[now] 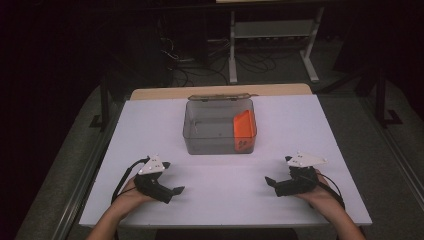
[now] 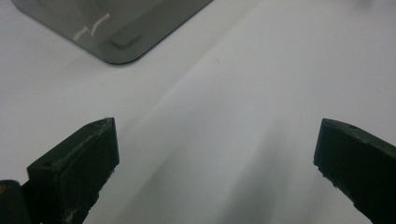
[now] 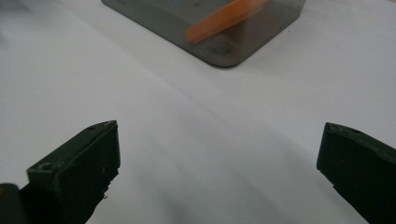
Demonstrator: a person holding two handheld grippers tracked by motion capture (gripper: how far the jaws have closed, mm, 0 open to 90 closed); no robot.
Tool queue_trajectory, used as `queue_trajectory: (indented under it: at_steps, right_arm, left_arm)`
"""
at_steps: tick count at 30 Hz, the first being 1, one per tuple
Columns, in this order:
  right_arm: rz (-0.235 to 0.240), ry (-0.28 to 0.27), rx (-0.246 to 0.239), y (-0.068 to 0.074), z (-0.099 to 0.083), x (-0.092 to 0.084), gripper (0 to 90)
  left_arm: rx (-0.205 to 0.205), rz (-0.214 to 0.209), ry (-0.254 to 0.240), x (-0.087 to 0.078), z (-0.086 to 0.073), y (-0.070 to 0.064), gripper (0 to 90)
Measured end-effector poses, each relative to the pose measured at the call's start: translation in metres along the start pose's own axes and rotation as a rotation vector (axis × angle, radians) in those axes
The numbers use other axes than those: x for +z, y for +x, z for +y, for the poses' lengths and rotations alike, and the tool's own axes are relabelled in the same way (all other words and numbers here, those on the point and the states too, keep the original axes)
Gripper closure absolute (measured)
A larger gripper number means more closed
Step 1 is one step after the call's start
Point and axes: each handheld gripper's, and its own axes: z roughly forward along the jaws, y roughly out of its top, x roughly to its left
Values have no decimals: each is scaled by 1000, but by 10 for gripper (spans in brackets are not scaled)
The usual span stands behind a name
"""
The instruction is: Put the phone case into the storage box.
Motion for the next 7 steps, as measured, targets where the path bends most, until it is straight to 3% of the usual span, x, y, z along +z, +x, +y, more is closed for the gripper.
queue_trajectory:
  at_steps: [7]
  right_arm:
    - [0, 4, 0, 0, 0, 0, 0]
  left_arm:
    - [4, 3, 7, 1, 0, -1, 0]
